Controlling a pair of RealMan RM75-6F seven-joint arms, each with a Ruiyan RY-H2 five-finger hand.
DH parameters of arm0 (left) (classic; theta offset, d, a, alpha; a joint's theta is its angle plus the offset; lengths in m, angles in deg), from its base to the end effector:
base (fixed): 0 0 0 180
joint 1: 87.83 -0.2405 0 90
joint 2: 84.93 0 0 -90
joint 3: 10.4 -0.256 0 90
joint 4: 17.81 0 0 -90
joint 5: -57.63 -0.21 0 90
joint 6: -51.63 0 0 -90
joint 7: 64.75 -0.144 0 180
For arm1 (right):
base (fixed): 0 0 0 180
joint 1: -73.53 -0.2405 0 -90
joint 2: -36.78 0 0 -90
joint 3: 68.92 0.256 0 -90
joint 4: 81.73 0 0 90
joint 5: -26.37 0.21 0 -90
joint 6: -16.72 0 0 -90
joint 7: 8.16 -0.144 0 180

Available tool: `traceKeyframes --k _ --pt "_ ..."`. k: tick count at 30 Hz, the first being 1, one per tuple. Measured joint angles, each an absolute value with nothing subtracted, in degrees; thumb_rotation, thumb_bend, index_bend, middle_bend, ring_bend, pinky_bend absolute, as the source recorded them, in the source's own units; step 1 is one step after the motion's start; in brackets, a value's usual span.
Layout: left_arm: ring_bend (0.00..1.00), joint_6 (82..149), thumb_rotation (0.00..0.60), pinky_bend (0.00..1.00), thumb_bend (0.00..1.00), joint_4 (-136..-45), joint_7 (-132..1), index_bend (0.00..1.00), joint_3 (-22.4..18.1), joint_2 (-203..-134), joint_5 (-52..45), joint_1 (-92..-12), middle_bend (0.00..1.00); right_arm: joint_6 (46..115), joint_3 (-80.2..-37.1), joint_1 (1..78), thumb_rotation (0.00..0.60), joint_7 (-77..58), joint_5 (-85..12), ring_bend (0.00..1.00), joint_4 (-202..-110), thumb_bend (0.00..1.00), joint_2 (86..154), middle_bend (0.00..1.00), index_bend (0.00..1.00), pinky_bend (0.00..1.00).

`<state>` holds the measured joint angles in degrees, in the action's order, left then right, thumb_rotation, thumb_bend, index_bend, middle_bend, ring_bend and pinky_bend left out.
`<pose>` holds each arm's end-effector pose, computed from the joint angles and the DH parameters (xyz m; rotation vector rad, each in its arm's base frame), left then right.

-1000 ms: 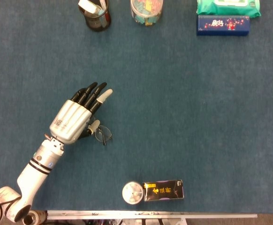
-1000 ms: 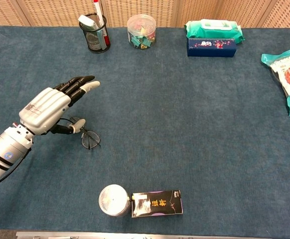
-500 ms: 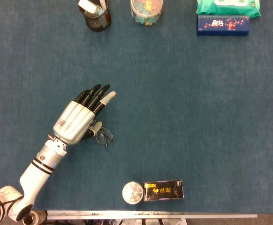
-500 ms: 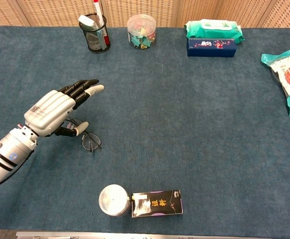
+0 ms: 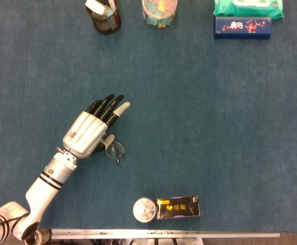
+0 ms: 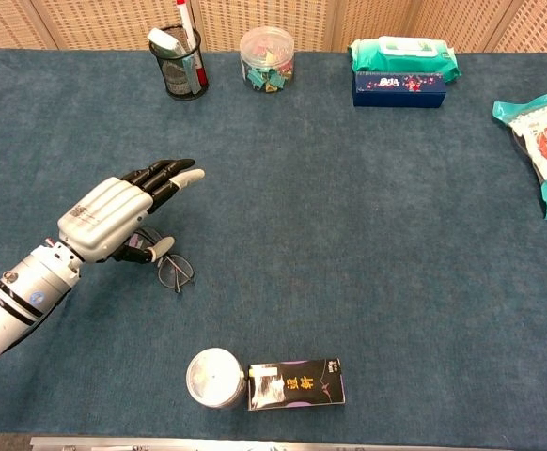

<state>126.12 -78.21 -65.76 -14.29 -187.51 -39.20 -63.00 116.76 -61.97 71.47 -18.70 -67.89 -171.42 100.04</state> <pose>-0.2254 0.2390 -0.0663 -1.9572 -0.7883 -1.1116 -0.2890 -0.1732 0.2027 1.2717 -0.7122 1.2524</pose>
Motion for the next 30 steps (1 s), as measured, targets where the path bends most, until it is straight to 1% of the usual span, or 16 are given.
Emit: traceKeyframes --k 21,25,30 --pt "0.01 125.80 0.600 0.17 0.36 -77.17 -65.13 0.00 -14.88 -188.26 -39.02 -63.01 0.00 116.62 -61.72 71.31 0.600 -18.69 -67.61 0.31 -171.58 0.21 99.95 0.42 0.29 0.30" --pt "0.01 127.11 0.600 0.17 0.36 -78.81 -65.57 0.00 -14.85 -187.21 -39.44 -63.19 0.00 116.57 -61.65 71.27 0.600 -18.72 -67.52 0.31 -171.57 0.21 99.92 0.42 0.29 0.30" --pt "0.01 129.92 0.600 0.17 0.36 -84.06 -67.43 0.00 -14.77 -183.96 -40.32 -63.83 0.00 116.51 -61.71 71.21 0.600 -18.52 -67.69 0.31 -171.59 0.21 100.01 0.42 0.29 0.30"
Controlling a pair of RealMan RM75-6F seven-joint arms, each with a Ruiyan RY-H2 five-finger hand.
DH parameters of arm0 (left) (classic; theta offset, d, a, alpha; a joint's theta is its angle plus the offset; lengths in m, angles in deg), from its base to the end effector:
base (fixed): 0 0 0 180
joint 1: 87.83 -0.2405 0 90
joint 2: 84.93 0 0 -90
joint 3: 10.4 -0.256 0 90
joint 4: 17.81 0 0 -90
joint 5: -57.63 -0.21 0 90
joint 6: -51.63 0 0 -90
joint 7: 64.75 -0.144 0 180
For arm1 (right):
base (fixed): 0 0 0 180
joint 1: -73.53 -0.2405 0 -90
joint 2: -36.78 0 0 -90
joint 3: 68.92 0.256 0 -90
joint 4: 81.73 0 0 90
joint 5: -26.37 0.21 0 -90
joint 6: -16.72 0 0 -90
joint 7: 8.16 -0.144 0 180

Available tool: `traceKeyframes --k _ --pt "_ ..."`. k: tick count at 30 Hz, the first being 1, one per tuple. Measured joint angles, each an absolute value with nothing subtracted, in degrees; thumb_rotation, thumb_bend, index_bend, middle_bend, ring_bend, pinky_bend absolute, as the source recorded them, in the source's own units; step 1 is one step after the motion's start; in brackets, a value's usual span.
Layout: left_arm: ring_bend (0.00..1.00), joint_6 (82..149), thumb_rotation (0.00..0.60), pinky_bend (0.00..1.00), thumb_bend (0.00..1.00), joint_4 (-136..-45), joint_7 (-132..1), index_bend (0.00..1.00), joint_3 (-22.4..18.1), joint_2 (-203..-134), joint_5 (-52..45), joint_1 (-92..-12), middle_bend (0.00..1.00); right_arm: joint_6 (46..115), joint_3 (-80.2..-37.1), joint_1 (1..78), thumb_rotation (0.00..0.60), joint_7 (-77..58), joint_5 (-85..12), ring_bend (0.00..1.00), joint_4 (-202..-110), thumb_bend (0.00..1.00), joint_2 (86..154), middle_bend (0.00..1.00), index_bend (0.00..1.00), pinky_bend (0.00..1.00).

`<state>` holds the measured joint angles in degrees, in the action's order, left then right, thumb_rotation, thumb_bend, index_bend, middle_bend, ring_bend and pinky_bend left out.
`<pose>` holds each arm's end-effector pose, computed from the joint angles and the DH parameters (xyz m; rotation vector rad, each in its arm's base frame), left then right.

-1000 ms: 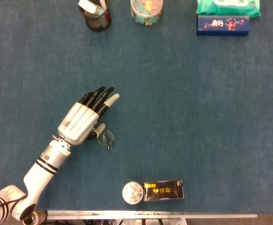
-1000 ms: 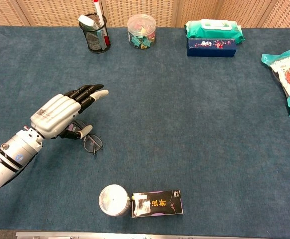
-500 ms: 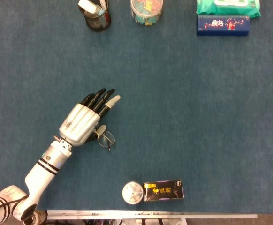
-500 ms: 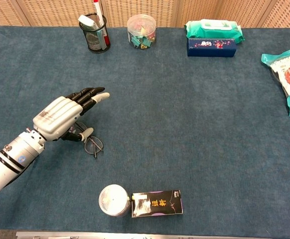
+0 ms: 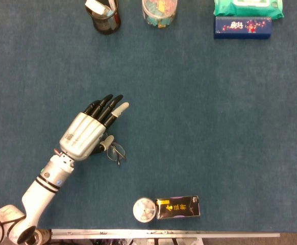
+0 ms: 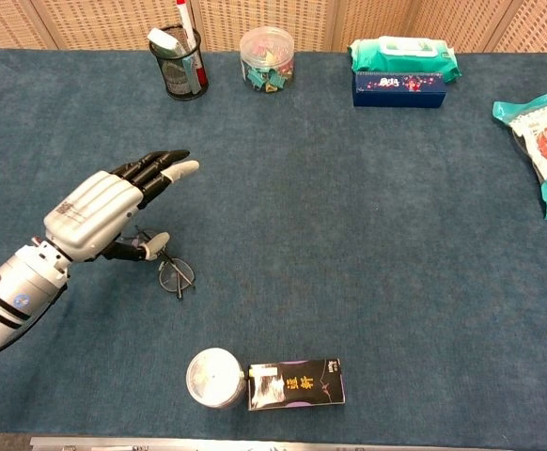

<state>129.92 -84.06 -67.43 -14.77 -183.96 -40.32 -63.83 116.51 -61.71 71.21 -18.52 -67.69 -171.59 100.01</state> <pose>-0.2182 0.2307 -0.0459 -1.9245 -0.7630 -1.1783 -0.2880 -0.1755 0.2030 1.2706 -0.7098 1.2535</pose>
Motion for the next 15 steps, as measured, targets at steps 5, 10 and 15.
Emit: traceKeyframes --k 5,10,15 --pt "0.01 132.84 0.600 0.17 0.36 -91.15 -69.37 0.00 -14.91 -177.86 -41.41 -64.73 0.00 116.42 -61.89 71.16 0.600 -17.96 -67.98 0.31 -171.70 0.21 100.22 0.42 0.29 0.30" --pt "0.03 134.75 0.600 0.19 0.36 -97.10 -69.61 0.00 -15.15 -170.27 -41.99 -65.50 0.00 115.77 -62.07 70.94 0.600 -17.01 -67.98 0.31 -171.76 0.21 100.58 0.42 0.29 0.30" --pt "0.05 136.93 0.600 0.24 0.36 -103.16 -68.06 0.00 -15.38 -160.93 -41.59 -66.91 0.01 114.67 -62.25 70.54 0.600 -15.28 -67.80 0.31 -171.69 0.21 101.30 0.42 0.29 0.30"
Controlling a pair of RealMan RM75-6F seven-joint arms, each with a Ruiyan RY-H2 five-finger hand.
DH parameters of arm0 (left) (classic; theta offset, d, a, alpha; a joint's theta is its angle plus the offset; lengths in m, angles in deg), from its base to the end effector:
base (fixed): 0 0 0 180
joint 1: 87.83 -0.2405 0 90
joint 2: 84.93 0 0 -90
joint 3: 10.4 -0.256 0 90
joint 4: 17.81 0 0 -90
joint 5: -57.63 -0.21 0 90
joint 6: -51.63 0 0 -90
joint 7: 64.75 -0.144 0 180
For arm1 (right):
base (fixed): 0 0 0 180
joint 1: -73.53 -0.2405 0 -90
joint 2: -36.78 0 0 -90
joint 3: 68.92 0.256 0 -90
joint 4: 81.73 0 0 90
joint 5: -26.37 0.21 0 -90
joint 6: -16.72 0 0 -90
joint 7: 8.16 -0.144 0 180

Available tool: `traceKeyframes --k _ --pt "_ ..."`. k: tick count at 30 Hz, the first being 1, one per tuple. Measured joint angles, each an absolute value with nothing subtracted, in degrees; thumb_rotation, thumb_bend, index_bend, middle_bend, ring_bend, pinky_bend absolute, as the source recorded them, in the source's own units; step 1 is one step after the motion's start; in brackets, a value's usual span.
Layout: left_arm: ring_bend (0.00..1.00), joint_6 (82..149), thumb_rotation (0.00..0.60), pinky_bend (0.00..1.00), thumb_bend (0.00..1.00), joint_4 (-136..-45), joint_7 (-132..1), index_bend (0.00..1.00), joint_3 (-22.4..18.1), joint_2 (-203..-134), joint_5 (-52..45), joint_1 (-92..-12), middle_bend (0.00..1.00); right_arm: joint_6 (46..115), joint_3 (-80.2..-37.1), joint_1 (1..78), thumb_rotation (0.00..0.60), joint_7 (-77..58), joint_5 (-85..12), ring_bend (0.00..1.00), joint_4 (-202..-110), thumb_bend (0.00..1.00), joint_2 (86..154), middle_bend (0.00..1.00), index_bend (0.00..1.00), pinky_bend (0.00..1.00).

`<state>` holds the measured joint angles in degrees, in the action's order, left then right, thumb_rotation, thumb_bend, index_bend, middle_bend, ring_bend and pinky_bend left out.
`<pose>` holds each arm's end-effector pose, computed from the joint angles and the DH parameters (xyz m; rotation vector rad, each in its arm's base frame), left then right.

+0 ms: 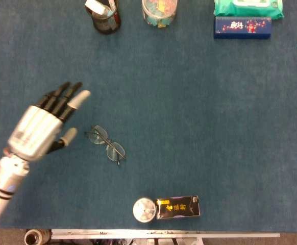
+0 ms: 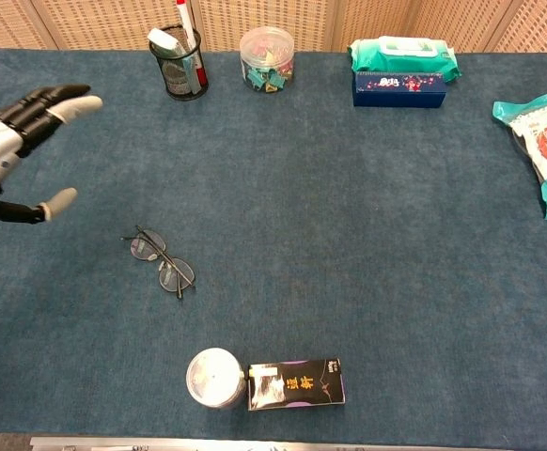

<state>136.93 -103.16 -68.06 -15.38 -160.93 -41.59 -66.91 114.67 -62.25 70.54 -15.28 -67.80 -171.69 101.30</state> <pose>-0.2370 0.2210 0.0738 -1.8222 -0.6930 -1.1669 -0.2870 -0.1786 0.1907 1.3016 -0.7133 1.2098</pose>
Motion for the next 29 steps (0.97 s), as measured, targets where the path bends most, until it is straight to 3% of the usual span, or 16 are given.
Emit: traceKeyframes --k 3,11,20,29 --pt "0.11 139.01 0.600 0.25 0.36 -106.19 -66.98 0.05 -15.42 -155.74 -40.97 -68.45 0.08 113.91 -62.34 70.27 0.600 -13.93 -67.59 0.31 -171.56 0.21 101.81 0.42 0.29 0.30" --pt "0.30 143.55 0.600 0.31 0.36 -112.45 -64.97 0.31 -15.22 -145.00 -36.04 -74.08 0.34 112.79 -62.46 69.94 0.600 -9.42 -66.80 0.31 -171.17 0.21 103.48 0.42 0.29 0.30" --pt "0.29 148.99 0.600 0.32 0.36 -109.14 -57.77 0.32 -12.33 -144.68 -31.12 -79.18 0.36 112.69 -60.37 70.26 0.600 -7.67 -62.33 0.31 -170.35 0.21 104.42 0.42 0.30 0.30" --pt "0.29 145.45 0.600 0.32 0.36 -104.62 -56.43 0.32 -10.35 -146.39 -27.79 -80.45 0.37 109.04 -58.88 68.64 0.600 -8.44 -59.29 0.31 -169.21 0.21 104.50 0.42 0.30 0.30"
